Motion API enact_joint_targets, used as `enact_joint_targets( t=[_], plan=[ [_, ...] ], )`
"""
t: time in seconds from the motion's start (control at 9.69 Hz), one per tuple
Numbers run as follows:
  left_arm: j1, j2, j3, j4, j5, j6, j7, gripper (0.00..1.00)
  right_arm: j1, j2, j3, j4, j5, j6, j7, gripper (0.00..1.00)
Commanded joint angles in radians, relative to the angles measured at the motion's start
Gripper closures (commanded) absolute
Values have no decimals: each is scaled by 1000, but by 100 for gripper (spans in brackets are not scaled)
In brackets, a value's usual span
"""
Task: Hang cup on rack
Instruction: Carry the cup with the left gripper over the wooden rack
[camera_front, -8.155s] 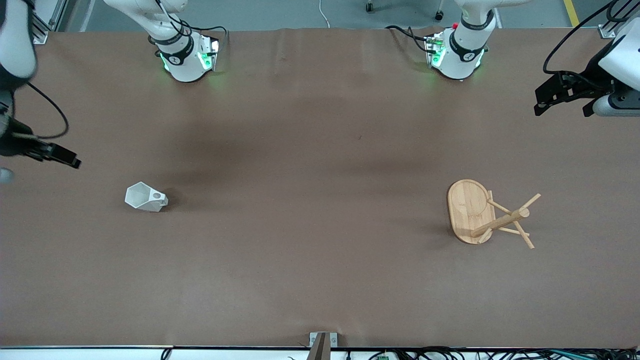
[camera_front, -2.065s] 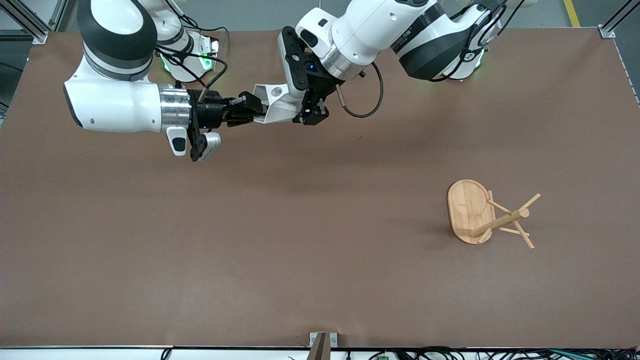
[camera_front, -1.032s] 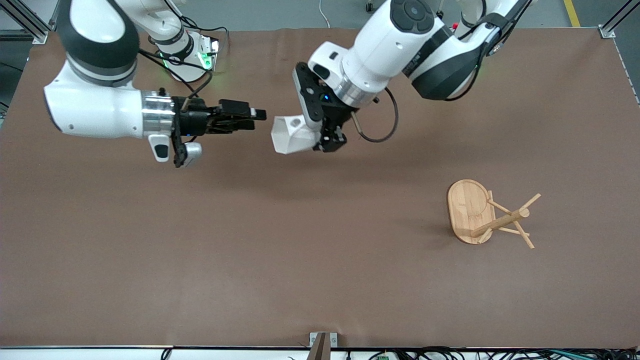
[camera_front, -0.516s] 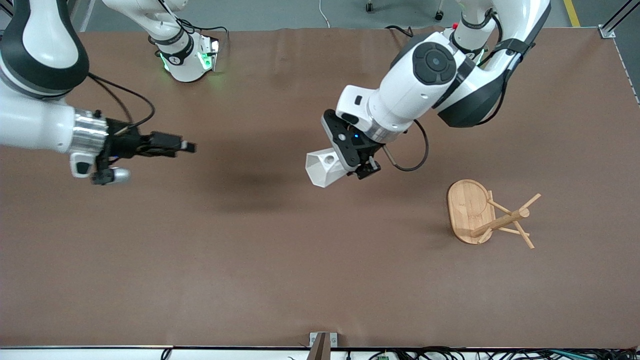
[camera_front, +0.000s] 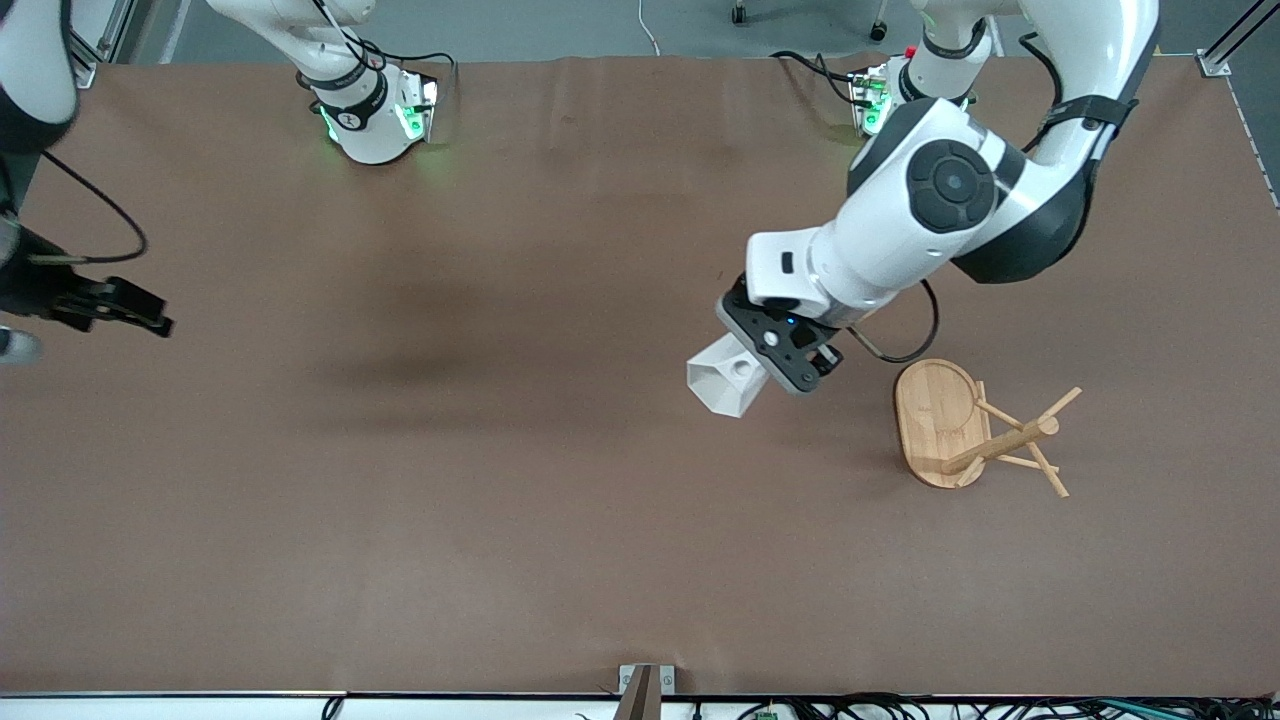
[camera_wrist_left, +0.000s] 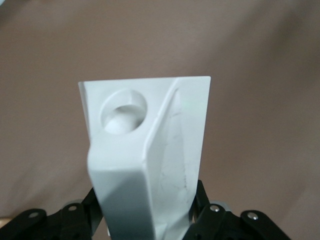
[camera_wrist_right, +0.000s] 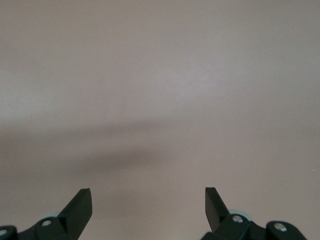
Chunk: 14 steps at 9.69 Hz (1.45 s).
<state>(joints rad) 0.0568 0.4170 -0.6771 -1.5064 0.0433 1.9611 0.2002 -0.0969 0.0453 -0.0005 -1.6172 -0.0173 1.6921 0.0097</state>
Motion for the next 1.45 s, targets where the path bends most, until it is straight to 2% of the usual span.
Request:
enact_joint_targets(
  t=[0.0, 0.21, 0.41, 0.62, 0.72, 0.83, 1.14, 1.34],
  plan=[
    [44, -6, 2, -23, 27, -37, -57, 100, 14, -2, -42, 129, -23, -150, 25, 0],
    [44, -6, 5, -28, 36, -70, -180, 100, 14, -11, -73, 195, 2, -257, 65, 0],
    [44, -6, 7, -28, 55, -73, -263, 100, 5, -73, -72, 134, 23, -232, 65, 0],
    [63, -23, 28, -29, 84, -106, -292, 100, -3, -65, -75, 154, 23, -230, 46, 0],
    [64, -58, 50, -81, 76, -88, -326, 99, -9, -65, -78, 155, 23, -229, 17, 0],
    [61, -107, 109, -148, 55, -47, -326, 99, -7, -65, -78, 155, 23, -229, -2, 0],
    [25, -211, 240, -329, -78, 42, -295, 99, -3, -67, -76, 152, 23, -226, 1, 0],
    [18, -227, 286, -377, -120, 70, -231, 99, -1, -67, -76, 151, 23, -230, 7, 0]
  ],
)
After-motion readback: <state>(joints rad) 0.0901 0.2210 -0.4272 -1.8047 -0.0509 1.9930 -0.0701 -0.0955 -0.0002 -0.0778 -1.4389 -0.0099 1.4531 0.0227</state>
